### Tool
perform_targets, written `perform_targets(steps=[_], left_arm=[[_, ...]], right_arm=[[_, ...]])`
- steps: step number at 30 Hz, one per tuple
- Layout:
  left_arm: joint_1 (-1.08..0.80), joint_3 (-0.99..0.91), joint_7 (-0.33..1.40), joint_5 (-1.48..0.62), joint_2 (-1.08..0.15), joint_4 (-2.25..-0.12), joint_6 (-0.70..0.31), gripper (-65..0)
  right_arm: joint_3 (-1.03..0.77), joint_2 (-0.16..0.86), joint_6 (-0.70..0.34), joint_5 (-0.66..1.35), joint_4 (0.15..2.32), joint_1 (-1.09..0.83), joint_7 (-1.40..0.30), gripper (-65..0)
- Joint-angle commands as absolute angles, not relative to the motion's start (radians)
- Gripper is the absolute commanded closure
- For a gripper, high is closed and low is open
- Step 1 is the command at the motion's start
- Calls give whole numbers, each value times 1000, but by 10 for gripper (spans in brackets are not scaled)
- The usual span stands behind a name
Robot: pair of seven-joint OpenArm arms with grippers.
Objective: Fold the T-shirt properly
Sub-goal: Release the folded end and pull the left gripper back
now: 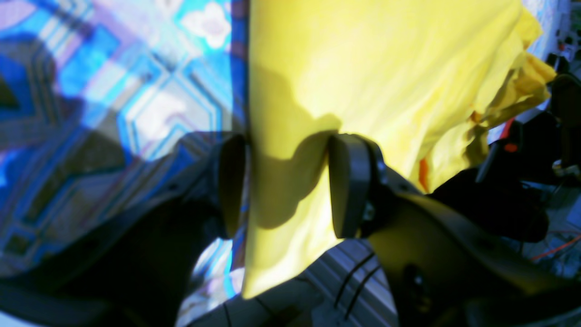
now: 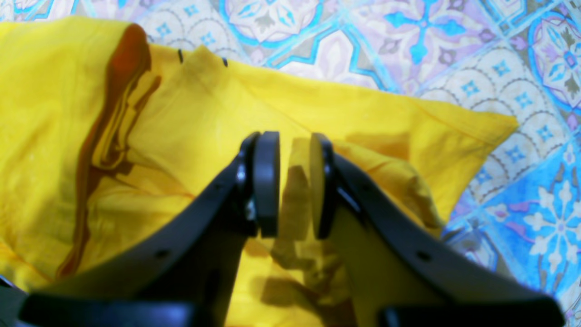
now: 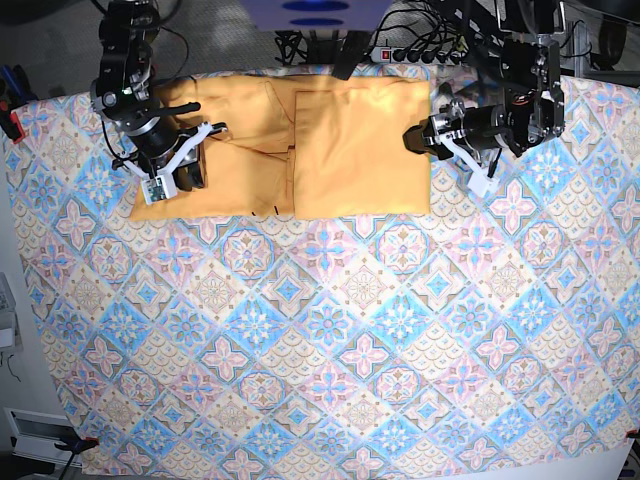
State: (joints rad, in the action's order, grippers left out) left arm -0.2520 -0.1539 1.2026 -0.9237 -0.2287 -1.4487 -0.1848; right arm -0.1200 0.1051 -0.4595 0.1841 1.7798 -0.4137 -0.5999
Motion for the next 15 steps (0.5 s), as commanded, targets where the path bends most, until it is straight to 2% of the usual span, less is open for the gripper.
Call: perform_targets(steps=[1, 4, 8, 9, 15], left_arm=[[-251, -150, 1191, -901, -223, -1449, -179, -297], [-246, -120, 1191, -908, -223, -1454, -179, -231], [-245, -108, 1187, -909, -223, -1454, -179, -60], [-245, -108, 1187, -909, -223, -1454, -179, -35], [-232, -111, 1187, -909, -225, -1455, -179, -2]], right_arm=[[-124, 113, -460, 193, 1796, -410, -578, -117], [-124, 113, -460, 193, 1796, -410, -578, -117], [-128, 113, -460, 193, 1796, -410, -578, -117], [-128, 113, -460, 193, 1796, -410, -578, -117], [-130, 113, -460, 193, 1796, -410, -578, -117]])
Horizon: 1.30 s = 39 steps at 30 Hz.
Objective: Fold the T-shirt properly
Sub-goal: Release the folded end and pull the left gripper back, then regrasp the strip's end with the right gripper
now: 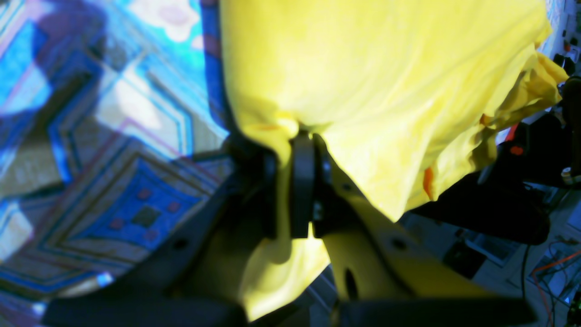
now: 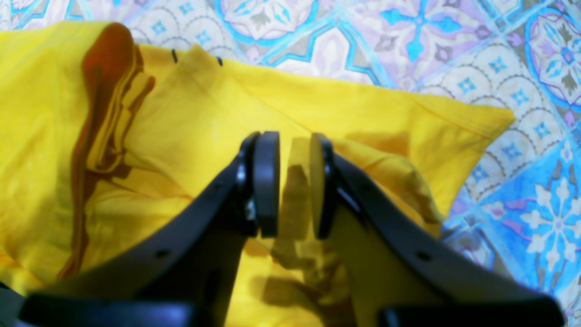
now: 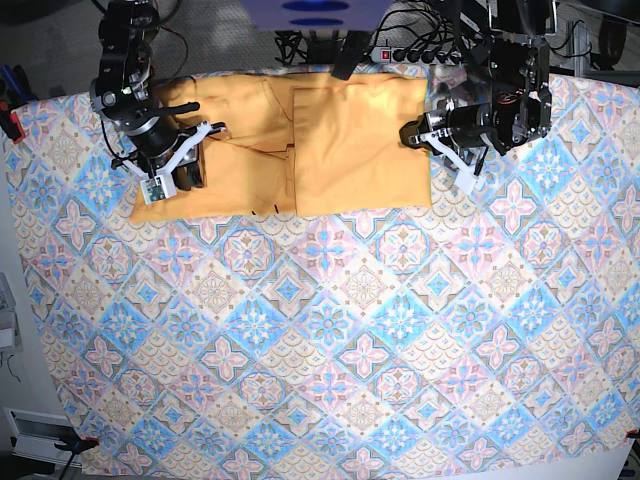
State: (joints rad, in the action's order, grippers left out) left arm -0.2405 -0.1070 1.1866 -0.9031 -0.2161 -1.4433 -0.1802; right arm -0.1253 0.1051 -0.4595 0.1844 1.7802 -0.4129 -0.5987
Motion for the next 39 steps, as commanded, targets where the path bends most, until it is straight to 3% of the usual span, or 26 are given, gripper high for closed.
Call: perform_targets(steps=[1, 11, 21, 24, 31, 39], left_arm=[[-232, -111, 1187, -909, -226, -1455, -179, 0], [-243, -237, 1196, -941, -240, -1514, -179, 0], [-266, -245, 1194, -943, -283, -1549, -179, 0], [-266, -245, 1196, -943, -283, -1554, -179, 0], [-262, -243, 1196, -943, -285, -1554, -179, 0], [-260, -242, 1191, -943, -285, -1550, -179, 0]], right_arm=[[-130, 113, -460, 193, 1796, -410, -578, -117], [-133, 117, -460, 193, 1799, -414, -578, -117], [-231, 113, -460, 194, 1797, -418, -591, -121], [-255, 113, -460, 196, 1794, -418, -664, -124], [-283, 114, -460, 338, 1794, -418, -727, -277], [-300, 119, -460, 510, 1794, -412, -797, -334]])
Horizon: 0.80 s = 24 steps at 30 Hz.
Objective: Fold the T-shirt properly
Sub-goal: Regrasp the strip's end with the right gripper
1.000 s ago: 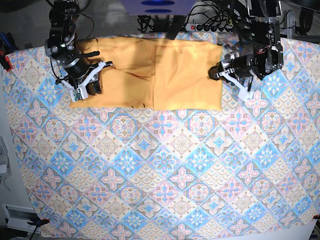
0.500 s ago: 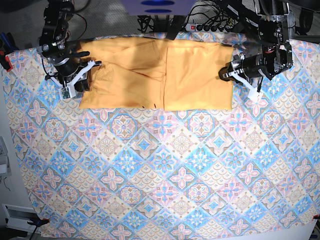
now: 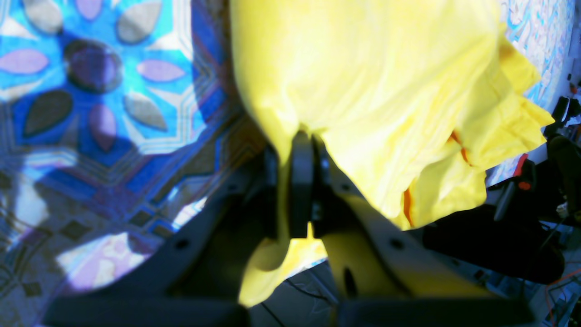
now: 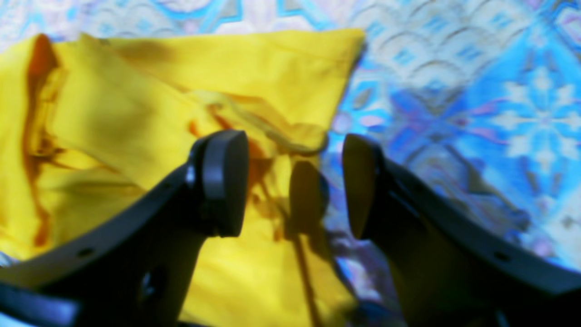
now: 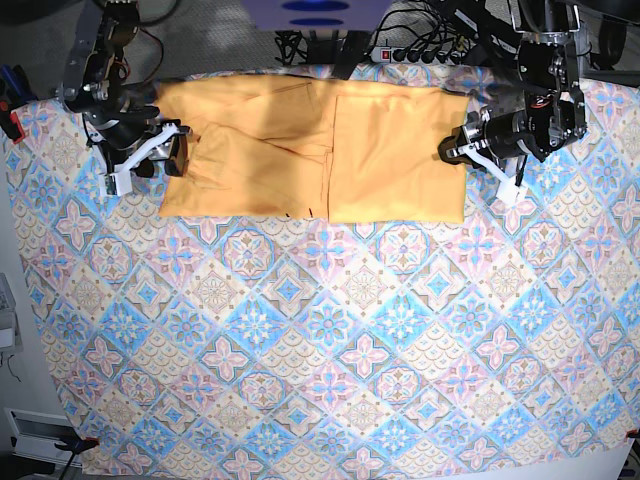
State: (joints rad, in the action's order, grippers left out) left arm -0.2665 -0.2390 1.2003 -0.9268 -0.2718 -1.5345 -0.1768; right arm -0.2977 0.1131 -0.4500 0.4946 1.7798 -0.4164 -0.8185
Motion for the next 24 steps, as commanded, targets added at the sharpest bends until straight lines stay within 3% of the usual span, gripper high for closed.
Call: perform_targets(steps=[1, 8, 17, 24], left_arm=[[-260, -242, 1191, -943, -285, -1550, -179, 0], [-260, -240, 1190, -943, -285, -1549, -179, 0], [-260, -242, 1190, -943, -285, -1549, -179, 0], [-262, -242, 1190, -943, -285, -1549, -179, 0]], right_arm=[[-298, 120, -460, 524, 1794, -412, -797, -338], [-249, 131, -464, 578, 1738, -412, -799, -395], [-196, 165, -535, 598, 1638, -366, -788, -612], [-240, 165, -536, 596, 1557, -340, -786, -634]])
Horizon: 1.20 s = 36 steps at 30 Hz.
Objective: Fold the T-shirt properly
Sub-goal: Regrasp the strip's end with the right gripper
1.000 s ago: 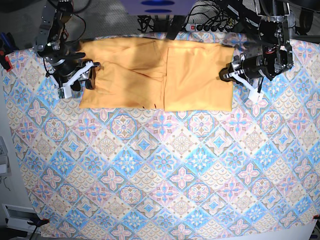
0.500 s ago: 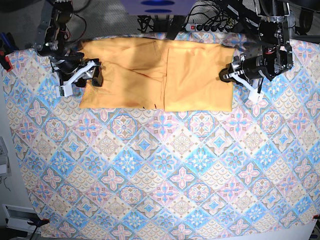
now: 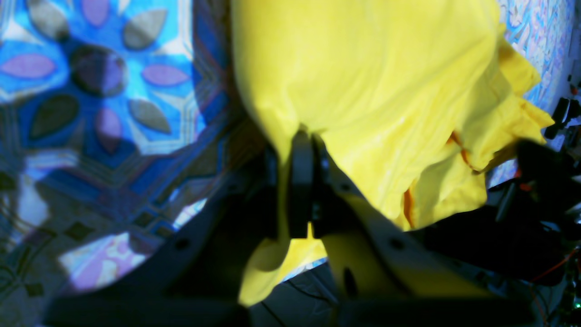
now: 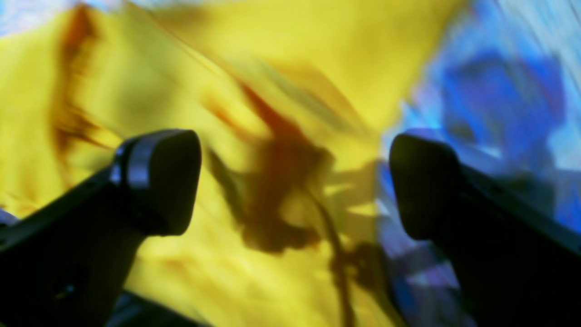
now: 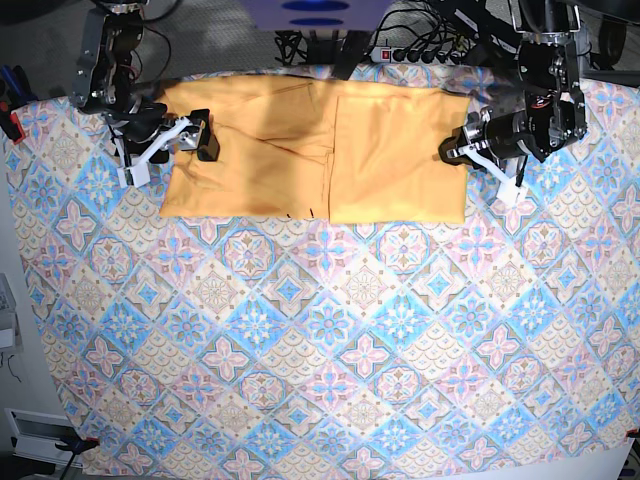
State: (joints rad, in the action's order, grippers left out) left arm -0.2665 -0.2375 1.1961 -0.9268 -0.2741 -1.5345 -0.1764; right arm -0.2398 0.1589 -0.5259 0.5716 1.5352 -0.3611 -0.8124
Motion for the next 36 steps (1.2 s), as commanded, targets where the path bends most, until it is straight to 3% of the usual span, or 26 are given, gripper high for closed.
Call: perform_targets(steps=[1, 17, 20, 27, 30, 36], left_arm=[[-262, -242, 1190, -943, -285, -1549, -179, 0], [-260, -242, 1190, -943, -282, -1549, -179, 0], [-260, -242, 1188, -943, -282, -1549, -179, 0], [-260, -242, 1188, -943, -282, -1549, -179, 0], [-260, -242, 1188, -943, -282, -1549, -179, 0], [-260, -243, 1188, -943, -282, -1549, -179, 0]], right_arm=[[-240, 165, -536, 596, 1540, -332, -785, -634], [-243, 168, -538, 596, 1388, -325, -743, -626], [-243, 168, -538, 596, 1388, -325, -743, -567], [-246, 168, -538, 596, 1385, -325, -746, -303], [-251, 168, -536, 596, 1368, -325, -754, -221], [-245, 170, -536, 596, 1276, -325, -754, -203]])
